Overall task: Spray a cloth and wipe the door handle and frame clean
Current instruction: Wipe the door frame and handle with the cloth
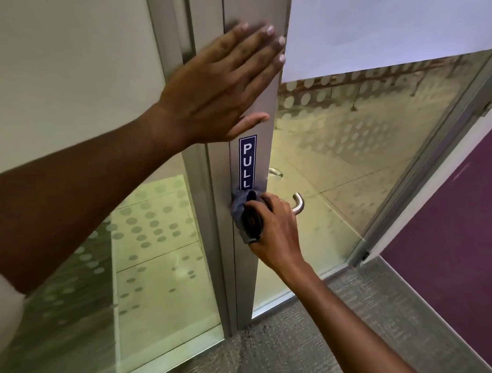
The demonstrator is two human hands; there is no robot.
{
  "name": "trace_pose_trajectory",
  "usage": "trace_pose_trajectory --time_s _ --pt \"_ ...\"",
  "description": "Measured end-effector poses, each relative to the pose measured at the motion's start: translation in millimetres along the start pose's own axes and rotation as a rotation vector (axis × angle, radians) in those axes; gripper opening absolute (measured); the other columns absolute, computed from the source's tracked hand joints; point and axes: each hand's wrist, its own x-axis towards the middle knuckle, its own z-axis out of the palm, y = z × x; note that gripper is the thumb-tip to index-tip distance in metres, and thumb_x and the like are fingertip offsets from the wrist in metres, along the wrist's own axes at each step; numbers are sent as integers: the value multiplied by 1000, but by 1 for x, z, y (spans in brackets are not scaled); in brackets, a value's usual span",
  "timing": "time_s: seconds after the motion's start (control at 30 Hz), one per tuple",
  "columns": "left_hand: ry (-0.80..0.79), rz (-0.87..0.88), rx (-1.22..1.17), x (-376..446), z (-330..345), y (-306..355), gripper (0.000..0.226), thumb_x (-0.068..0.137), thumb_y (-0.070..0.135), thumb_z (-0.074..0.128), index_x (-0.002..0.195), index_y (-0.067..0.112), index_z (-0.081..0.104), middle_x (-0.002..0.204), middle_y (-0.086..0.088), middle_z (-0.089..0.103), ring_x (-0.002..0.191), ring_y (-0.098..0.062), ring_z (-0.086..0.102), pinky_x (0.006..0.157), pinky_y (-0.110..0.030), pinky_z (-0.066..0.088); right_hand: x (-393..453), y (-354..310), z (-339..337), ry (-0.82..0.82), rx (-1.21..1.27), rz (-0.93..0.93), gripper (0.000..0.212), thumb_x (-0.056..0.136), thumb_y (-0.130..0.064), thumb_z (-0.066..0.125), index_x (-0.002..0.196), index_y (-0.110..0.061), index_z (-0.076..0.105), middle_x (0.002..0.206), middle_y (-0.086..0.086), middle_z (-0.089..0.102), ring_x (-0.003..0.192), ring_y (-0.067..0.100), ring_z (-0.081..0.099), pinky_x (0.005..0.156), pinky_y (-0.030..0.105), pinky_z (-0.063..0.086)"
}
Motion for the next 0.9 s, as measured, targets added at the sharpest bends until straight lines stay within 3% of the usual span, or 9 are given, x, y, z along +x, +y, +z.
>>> trace_pose_trajectory --time_s 0.17,0.4,0.5,0.63,0.73,0.83,0.9 --pt "-41 -16 -64 1 0 0 79 103 58 1 158 2 2 165 -24 9 155 -38 9 127 -51 10 -3 0 14 38 -150 -72 78 55 -31 88 125 -23 54 137 7 51 123 29 47 108 48 37" --pt "-38 -14 -77 0 -4 -2 79 103 58 0 158 2 4 165 -25 11 154 -38 9 127 -51 9 -8 33 18 73 -194 -360 72 54 -23 93 118 -17 61 131 13 58 123 33 46 102 55 45" --pt "-40 -15 -86 0 -5 -1 79 102 58 0 158 3 5 165 -24 10 155 -37 8 127 -51 10 -18 54 23 46 -254 -529 65 63 -21 89 122 -20 61 138 9 54 129 34 47 109 60 37" --pt "-38 -10 -78 0 -7 -2 79 102 59 0 158 3 5 165 -24 12 155 -37 10 127 -51 11 -24 77 20 -19 -335 -658 68 70 -18 85 131 -27 56 148 -1 40 140 29 34 120 54 21" --pt "-36 -11 -77 0 -6 -1 80 102 59 0 158 2 5 165 -24 12 155 -37 9 127 -51 11 -28 93 12 -80 -434 -758 66 70 -14 83 129 -29 57 145 -3 41 140 26 31 122 50 13" --pt "-25 -13 -67 1 -3 -1 80 102 59 1 158 2 4 165 -24 11 155 -38 9 127 -51 11 -42 112 1 -20 -375 -689 53 74 -19 82 122 -28 61 136 -2 53 135 24 39 122 48 15" --pt "-15 -15 -64 0 -2 -1 80 102 59 1 158 2 4 165 -24 10 155 -38 9 127 -51 11 -49 126 -9 89 -266 -562 48 70 -20 86 114 -22 67 129 4 60 128 27 45 118 52 25"
